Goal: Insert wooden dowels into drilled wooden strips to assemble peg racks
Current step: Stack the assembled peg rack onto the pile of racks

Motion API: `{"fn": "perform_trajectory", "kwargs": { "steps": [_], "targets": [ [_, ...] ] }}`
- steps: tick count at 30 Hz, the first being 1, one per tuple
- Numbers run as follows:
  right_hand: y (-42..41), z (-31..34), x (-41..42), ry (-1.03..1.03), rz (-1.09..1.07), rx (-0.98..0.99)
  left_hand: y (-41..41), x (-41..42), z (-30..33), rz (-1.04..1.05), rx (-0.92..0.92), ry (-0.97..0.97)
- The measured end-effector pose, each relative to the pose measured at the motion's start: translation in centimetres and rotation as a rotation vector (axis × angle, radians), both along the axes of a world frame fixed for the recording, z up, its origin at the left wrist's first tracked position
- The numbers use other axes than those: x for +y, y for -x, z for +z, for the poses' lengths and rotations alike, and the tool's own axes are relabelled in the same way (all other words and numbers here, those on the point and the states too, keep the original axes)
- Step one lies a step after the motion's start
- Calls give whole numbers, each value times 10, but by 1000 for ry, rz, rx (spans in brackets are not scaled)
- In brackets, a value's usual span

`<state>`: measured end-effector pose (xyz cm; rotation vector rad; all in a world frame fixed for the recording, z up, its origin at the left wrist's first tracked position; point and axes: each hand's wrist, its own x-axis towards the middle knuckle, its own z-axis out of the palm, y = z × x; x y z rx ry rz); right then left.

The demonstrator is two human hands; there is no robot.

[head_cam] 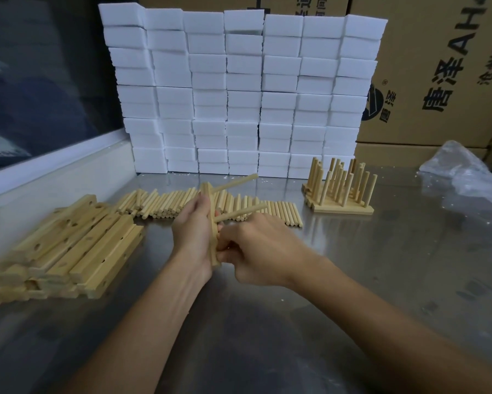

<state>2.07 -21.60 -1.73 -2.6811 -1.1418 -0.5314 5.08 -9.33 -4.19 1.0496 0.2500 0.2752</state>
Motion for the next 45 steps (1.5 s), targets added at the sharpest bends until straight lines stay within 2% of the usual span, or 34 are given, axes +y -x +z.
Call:
{"fn": "perform_trajectory", "kwargs": {
  "steps": [3, 5, 6, 9, 11, 13, 15, 18, 19, 23, 25, 27, 30, 32, 39, 45],
  "targets": [
    [-5, 0, -1, -226, -41, 266, 0, -4, 1, 37, -52, -40],
    [-6, -3, -4, -290, -41, 327, -1, -5, 1, 43, -58, -48],
    [-5, -5, -4, -266, -17, 252, -2, -4, 0, 37, -50, -37],
    [4, -10, -2, -84, 42, -141, -6, 3, -2, -38, 59, -7],
    [9, -12, 1, -36, 17, -217, -8, 7, -3, -118, 135, 7],
    [11, -11, 5, -52, -10, -168, -8, 6, -4, -121, 112, 0],
    [7, -12, 7, -102, -41, -96, -7, 0, -5, -25, 9, -43],
    [-3, -11, 2, -209, -113, 161, -4, -9, -5, 50, -111, -112],
    [-4, -12, -1, -219, -98, 182, -4, -10, -5, 49, -119, -108],
    [0, -14, -4, -107, -1, -34, -3, -10, -5, 59, -32, -39],
    [0, -14, -3, -112, 0, -47, -2, -9, -6, 64, -32, -22],
    [-4, -15, 0, -158, -34, 41, -2, -10, -8, 80, -58, -38],
    [-13, -12, -5, -239, -66, 303, -3, -14, -10, 81, -88, -87],
    [-14, -8, -9, -262, -55, 411, -3, -16, -11, 66, -98, -86],
    [-26, 12, -29, -121, -150, 472, -5, -7, -11, 73, -77, -86],
    [-42, 16, -59, -613, -225, 750, -6, -3, -9, -9, -59, 37]
  ]
}}
